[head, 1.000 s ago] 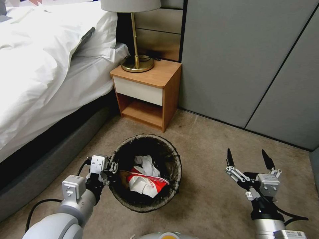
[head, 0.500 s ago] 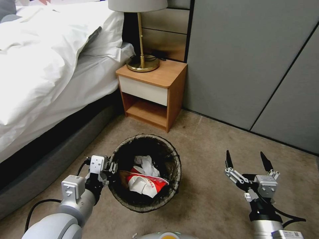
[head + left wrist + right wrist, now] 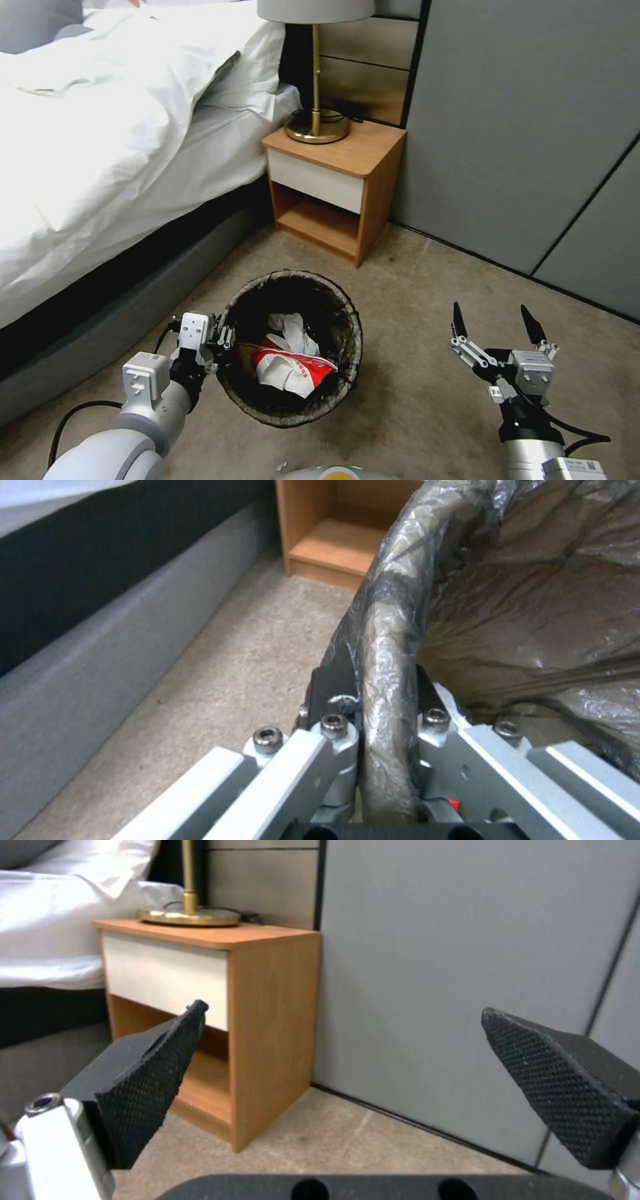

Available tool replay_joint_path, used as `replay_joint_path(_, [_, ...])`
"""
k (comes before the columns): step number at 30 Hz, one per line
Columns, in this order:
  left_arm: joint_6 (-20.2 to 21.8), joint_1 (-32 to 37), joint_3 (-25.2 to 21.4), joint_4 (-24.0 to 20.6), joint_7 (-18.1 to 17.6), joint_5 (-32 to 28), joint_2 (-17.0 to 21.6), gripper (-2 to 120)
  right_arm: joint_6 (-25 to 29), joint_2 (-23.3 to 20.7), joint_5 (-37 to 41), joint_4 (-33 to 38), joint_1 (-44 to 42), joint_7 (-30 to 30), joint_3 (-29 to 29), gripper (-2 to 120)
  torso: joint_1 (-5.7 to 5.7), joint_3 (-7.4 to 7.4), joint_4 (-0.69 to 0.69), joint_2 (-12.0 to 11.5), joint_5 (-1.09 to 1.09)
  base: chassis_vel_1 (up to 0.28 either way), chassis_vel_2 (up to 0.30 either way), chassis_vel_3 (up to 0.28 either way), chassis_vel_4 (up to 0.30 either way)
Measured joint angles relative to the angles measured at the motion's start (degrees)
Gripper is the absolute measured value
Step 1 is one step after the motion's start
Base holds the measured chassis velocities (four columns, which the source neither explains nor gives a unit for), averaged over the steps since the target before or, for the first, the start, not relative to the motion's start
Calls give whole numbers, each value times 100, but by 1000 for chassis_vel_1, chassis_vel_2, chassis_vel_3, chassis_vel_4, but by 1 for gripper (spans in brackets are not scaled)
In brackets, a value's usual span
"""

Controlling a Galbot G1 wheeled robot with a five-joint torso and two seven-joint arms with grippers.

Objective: Pick up the trash bin, then pick up the garbage from the floor and place it into the trash bin.

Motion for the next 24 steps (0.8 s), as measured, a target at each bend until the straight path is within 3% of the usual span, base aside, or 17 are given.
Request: replay_joint_path(24, [-3,30,-5,4,-2,27,-27,1,1,5,34,-52,39,14,-11,100,0,0,0,0,0,64,64,62,67])
